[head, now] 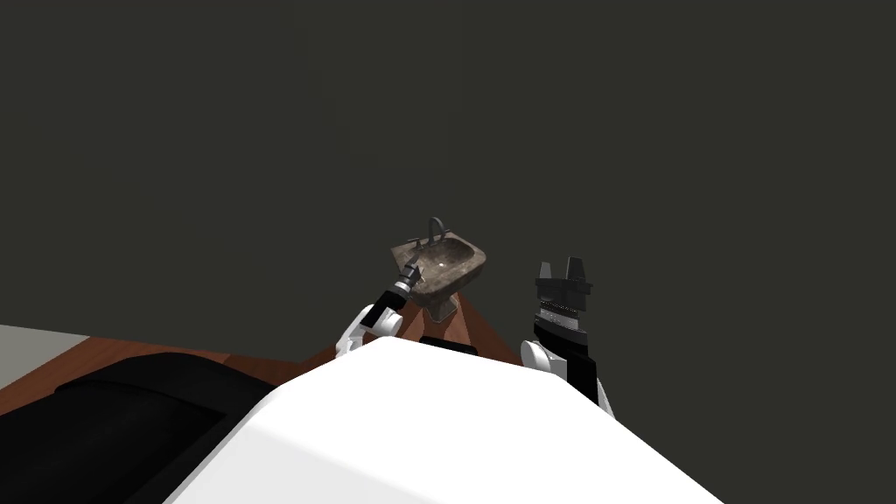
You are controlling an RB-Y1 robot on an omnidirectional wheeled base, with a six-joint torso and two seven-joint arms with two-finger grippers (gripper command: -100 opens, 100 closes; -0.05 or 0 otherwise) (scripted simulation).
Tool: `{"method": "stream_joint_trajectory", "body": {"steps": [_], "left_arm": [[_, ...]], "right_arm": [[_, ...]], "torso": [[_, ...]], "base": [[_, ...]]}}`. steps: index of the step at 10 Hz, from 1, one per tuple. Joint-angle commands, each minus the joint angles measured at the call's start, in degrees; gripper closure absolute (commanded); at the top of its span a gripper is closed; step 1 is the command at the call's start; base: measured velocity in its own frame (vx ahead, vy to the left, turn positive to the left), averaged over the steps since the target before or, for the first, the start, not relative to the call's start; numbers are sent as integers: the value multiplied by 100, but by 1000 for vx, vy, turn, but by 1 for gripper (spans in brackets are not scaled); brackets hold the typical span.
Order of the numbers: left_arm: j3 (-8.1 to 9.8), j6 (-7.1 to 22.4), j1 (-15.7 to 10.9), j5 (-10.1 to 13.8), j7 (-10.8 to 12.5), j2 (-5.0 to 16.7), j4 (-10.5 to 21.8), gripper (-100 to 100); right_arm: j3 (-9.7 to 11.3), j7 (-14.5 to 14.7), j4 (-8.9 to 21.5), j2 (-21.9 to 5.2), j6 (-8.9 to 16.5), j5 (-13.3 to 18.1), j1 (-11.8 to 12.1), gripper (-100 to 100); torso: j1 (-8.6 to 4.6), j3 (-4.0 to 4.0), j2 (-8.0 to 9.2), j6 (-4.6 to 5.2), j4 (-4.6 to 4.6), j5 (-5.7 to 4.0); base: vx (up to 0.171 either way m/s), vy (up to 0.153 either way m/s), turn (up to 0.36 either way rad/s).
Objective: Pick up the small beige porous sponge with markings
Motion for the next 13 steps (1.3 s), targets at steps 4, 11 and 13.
{"method": "stream_joint_trajectory", "body": {"steps": [4, 11, 13], "left_arm": [[-112, 751, -216, 70, 94, 28, 26, -100], [-279, 1789, -523, 167, 208, 63, 103, -100], [-368, 2165, -699, 212, 260, 72, 144, -100]], "right_arm": [[0, 0, 0, 0, 0, 0, 0, 0], [0, 0, 0, 0, 0, 0, 0, 0], [0, 0, 0, 0, 0, 0, 0, 0]], "torso": [[3, 0, 0, 0, 0, 0], [4, 3, 5, 0, 1, 0], [8, 3, 5, 0, 1, 1]], "base": [[18, -33, 28], [7, -24, 26], [5, -19, 50]]}}
